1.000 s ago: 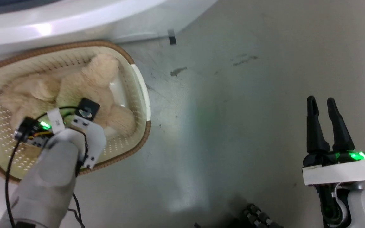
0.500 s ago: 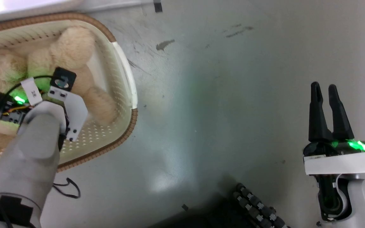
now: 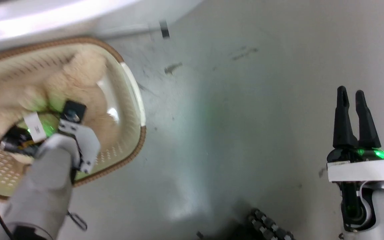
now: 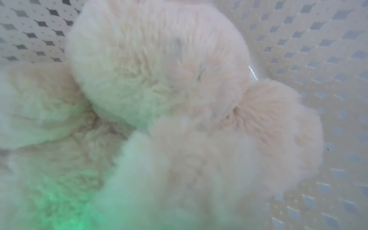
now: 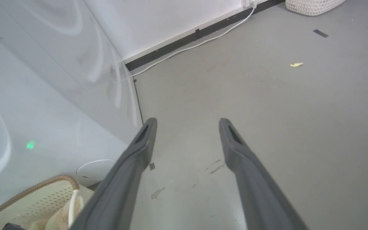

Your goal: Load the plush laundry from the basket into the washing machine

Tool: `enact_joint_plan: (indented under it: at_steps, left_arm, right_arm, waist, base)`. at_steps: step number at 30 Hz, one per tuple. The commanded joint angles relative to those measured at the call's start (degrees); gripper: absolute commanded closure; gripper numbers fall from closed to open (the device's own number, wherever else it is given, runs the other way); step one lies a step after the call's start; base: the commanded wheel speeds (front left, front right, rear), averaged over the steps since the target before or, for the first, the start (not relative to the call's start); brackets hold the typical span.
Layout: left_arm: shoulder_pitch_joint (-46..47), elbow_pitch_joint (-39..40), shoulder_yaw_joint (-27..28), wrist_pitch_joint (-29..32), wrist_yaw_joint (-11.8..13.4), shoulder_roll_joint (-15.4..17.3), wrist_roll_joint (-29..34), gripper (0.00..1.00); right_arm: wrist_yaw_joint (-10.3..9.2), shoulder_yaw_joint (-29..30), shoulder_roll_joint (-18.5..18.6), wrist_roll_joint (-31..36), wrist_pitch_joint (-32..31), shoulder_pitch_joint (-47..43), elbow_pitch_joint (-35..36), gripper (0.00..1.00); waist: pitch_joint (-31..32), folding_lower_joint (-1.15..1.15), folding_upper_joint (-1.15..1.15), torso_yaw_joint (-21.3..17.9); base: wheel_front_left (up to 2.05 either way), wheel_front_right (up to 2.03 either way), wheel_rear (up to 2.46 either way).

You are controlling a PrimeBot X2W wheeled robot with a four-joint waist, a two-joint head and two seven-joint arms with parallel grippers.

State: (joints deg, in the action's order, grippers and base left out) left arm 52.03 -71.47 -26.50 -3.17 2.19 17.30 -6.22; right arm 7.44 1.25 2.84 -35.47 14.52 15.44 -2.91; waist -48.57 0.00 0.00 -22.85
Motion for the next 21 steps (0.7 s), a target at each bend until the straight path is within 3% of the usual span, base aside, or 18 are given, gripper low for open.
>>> enact_joint_plan:
  at_steps: [1, 7, 14, 20, 21]
  left_arm:
    - [-1.30, 0.00, 0.33, -1.43, 0.28, -0.81, -0.56, 1.00]
    - [-7.96, 0.50, 0.77, -9.46, 0.01, -4.23, -2.77, 1.00]
    - [-15.13, 4.87, 1.23, -11.71, -0.25, -5.93, -4.36, 1.00]
    - [-24.54, 19.50, 2.24, -11.81, 0.83, -5.91, -4.75, 1.00]
    - [-27.74, 24.83, 2.88, -11.81, 0.96, -5.60, -4.90, 1.00]
  right_arm:
    - [0.05, 0.33, 0.04, 0.75, 0.48, -0.93, 0.04, 0.00]
    - [0.05, 2.65, 0.04, 4.83, 0.48, -4.95, 0.42, 0.00]
    - [0.05, 3.23, 0.04, 7.81, 0.48, -9.64, 0.71, 0.00]
    - [0.05, 3.96, 0.04, 9.55, 0.48, -13.97, 0.90, 0.00]
    - [0.05, 3.83, 0.04, 10.04, 0.48, -15.06, 1.01, 0.00]
  waist:
    - [4.57, 0.00, 0.00, 1.68]
    - [16.11, 0.00, 0.00, 4.76]
    - [25.37, 0.00, 0.00, 7.58]
    - [32.39, 0.00, 0.00, 10.07]
    - [33.98, 0.00, 0.00, 10.51]
  base:
    - [0.00, 0.00, 0.00]
    - [0.00, 0.00, 0.00]
    - [0.00, 0.00, 0.00]
    - [0.00, 0.00, 0.00]
    - [0.00, 0.00, 0.00]
